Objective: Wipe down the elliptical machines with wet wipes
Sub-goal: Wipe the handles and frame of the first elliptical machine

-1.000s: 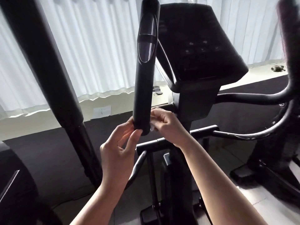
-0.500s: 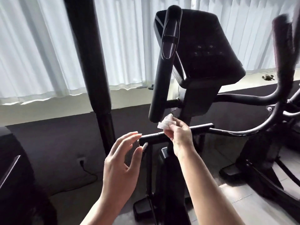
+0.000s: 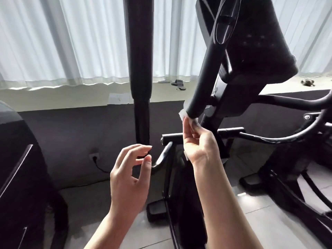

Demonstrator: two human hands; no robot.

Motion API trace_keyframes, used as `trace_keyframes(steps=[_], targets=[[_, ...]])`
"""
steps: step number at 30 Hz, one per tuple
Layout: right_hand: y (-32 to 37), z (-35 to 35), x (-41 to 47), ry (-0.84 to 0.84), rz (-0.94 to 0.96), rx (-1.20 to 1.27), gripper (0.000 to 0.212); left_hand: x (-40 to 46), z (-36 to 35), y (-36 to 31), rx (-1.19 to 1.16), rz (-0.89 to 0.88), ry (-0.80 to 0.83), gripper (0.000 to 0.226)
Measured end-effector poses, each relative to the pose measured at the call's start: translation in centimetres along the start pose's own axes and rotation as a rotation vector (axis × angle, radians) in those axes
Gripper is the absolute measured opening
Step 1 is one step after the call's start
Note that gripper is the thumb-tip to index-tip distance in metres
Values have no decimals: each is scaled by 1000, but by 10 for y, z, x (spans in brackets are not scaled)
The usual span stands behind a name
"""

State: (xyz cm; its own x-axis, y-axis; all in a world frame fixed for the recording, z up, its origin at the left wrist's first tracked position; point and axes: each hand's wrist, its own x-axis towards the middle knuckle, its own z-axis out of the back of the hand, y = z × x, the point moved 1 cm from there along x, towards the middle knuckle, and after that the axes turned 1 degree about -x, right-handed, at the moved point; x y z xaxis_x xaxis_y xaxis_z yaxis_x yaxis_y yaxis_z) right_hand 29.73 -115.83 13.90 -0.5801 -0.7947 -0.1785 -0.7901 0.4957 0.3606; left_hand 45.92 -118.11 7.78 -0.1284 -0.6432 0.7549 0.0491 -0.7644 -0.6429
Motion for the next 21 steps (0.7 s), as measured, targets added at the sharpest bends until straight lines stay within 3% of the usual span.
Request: trace_keyframes(steps=[4, 9, 13, 18, 21], targets=[[14, -6, -25, 54, -55, 39, 15, -7, -9, 0, -3, -1, 13, 17], [41, -4, -45, 118, 55, 68, 22, -8, -9, 4, -24, 65, -48, 15], [35, 11, -54, 63, 161, -265, 17, -20, -3, 16, -12, 160, -112, 15], [-12, 55, -49, 15, -35, -548, 22, -28, 8, 32, -14, 340, -152, 31], [-28, 69, -45, 11, -69, -717, 22, -17, 10, 41, -73, 454, -175, 24]])
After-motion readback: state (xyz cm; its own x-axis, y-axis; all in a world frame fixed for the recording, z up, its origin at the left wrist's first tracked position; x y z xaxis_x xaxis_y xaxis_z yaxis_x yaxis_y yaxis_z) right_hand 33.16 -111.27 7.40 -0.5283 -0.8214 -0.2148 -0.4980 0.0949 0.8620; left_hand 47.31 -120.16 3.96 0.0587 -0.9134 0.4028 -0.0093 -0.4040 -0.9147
